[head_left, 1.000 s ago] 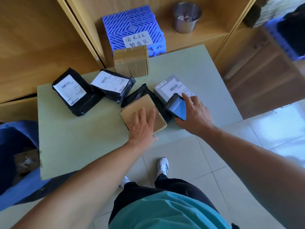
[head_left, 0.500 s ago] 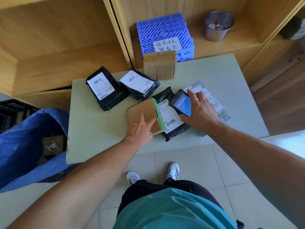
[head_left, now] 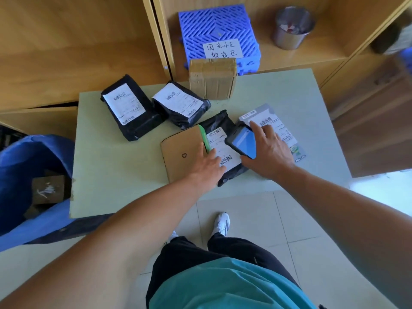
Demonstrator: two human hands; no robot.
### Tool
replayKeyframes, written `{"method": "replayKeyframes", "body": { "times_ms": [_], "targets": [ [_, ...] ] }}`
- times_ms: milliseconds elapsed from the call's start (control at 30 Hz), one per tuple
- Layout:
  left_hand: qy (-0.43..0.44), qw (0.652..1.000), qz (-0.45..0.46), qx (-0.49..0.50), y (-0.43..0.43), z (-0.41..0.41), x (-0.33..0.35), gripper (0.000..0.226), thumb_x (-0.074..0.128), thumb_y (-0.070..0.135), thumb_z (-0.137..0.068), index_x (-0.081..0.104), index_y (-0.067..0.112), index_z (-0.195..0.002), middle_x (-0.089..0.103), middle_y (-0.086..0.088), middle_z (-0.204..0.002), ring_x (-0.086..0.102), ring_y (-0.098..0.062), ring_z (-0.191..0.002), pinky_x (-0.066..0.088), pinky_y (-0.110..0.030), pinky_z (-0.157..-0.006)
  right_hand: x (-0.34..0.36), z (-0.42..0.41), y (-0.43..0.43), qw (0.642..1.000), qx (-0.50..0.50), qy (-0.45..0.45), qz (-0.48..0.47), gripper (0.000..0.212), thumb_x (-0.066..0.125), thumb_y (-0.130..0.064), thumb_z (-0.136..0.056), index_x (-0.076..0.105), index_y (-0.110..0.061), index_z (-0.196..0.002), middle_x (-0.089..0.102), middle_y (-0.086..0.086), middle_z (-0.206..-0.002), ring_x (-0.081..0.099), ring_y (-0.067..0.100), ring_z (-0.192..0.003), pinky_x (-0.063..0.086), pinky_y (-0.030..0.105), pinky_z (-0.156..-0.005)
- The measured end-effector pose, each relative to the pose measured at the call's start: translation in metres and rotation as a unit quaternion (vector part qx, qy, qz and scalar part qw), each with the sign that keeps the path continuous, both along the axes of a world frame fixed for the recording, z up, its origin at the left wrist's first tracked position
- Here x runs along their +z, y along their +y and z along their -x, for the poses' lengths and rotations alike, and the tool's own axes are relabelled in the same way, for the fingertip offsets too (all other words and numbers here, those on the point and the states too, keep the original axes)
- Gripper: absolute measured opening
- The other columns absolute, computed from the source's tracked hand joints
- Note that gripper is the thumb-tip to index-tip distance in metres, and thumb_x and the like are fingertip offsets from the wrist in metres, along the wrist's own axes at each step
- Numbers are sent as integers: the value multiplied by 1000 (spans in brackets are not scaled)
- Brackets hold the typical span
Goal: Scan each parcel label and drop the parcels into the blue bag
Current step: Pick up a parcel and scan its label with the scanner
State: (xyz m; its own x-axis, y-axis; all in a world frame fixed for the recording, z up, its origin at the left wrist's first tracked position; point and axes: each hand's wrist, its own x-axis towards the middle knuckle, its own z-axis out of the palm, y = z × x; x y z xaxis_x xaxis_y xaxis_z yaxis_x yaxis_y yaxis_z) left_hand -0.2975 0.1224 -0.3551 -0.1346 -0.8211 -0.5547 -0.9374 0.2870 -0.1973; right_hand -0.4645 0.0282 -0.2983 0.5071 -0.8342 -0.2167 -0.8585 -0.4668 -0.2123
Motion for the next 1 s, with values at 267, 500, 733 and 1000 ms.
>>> {"method": "replayKeyframes", "body": {
  "times_ms": [267, 500, 733, 1000],
  "targets": [
    [-10, 998, -5, -57, -15, -6, 10, 43, 62, 15, -88, 54, 30, -127, 54, -6, -123, 42, -31, -126, 11, -76, -112, -5, 21, -7, 1000, -28, 8, -10, 99, 71, -53, -77, 17, -25, -156, 42, 10, -136, 52, 35, -116, 49, 45, -86],
    [-41, 997, -16, -60, -5, -22, 18, 34, 61, 14, -88, 65, 28, -119, 48, -8, -129, 38, -33, -131, 16, -71, -114, -3, 8, -4, 1000, -8, -3, -24, 99, 71, -52, -77, 16, -25, -154, 42, 9, -133, 51, 33, -113, 48, 43, -84],
    [-44, 999, 14, -6, 17, -53, 21, 34, 58, 10, -89, 68, 25, -117, 44, -8, -129, 36, -31, -125, 37, -49, -88, -4, -16, 4, 999, 19, -11, -36, 101, 72, -53, -77, 16, -25, -156, 41, 8, -134, 51, 32, -116, 49, 45, -88],
    [33, 994, 34, 99, 36, -85, -15, 58, 65, 18, -91, 37, 33, -139, 32, -11, -139, 25, -41, -138, 47, -54, -96, -10, -42, 17, 999, 32, -16, -38, 102, 73, -52, -79, 15, -22, -158, 42, 8, -133, 50, 31, -119, 46, 43, -92]
  ]
}}
